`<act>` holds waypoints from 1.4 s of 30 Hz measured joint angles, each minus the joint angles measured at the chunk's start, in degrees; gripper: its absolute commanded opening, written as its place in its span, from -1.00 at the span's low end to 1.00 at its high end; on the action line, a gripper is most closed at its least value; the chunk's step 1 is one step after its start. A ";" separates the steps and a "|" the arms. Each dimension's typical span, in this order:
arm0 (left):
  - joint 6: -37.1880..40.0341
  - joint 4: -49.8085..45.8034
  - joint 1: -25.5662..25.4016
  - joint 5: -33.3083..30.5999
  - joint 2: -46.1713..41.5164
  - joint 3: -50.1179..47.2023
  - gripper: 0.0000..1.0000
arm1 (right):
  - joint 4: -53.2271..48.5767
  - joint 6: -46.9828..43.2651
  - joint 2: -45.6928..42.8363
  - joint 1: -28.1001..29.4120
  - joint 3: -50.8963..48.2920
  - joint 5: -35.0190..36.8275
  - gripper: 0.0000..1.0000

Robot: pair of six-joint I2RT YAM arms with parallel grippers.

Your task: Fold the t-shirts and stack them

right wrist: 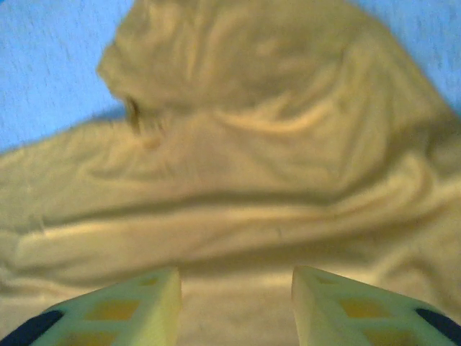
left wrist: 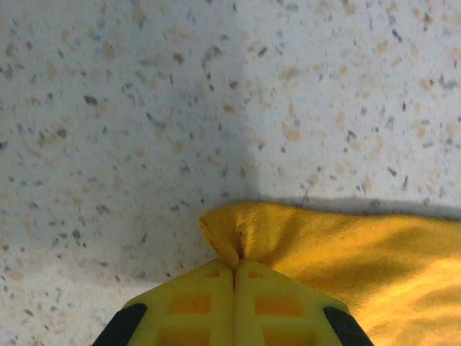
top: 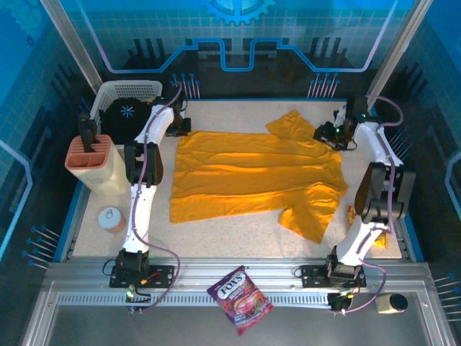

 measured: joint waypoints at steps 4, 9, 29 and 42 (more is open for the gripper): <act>-0.94 1.18 -0.92 1.22 -3.76 -5.38 -1.00 | -1.16 -3.06 12.39 0.11 14.29 0.76 0.13; -1.92 3.04 -2.32 2.27 -9.55 -9.05 -1.00 | -8.61 -7.48 29.49 0.87 36.15 6.51 0.11; -4.72 8.59 -3.80 4.79 -19.63 -20.61 -1.00 | -14.34 -10.67 25.81 4.42 21.09 22.27 -0.97; -4.92 10.49 -3.82 4.76 -24.30 -24.02 -1.00 | -16.06 -6.54 13.14 5.05 17.57 22.21 -0.08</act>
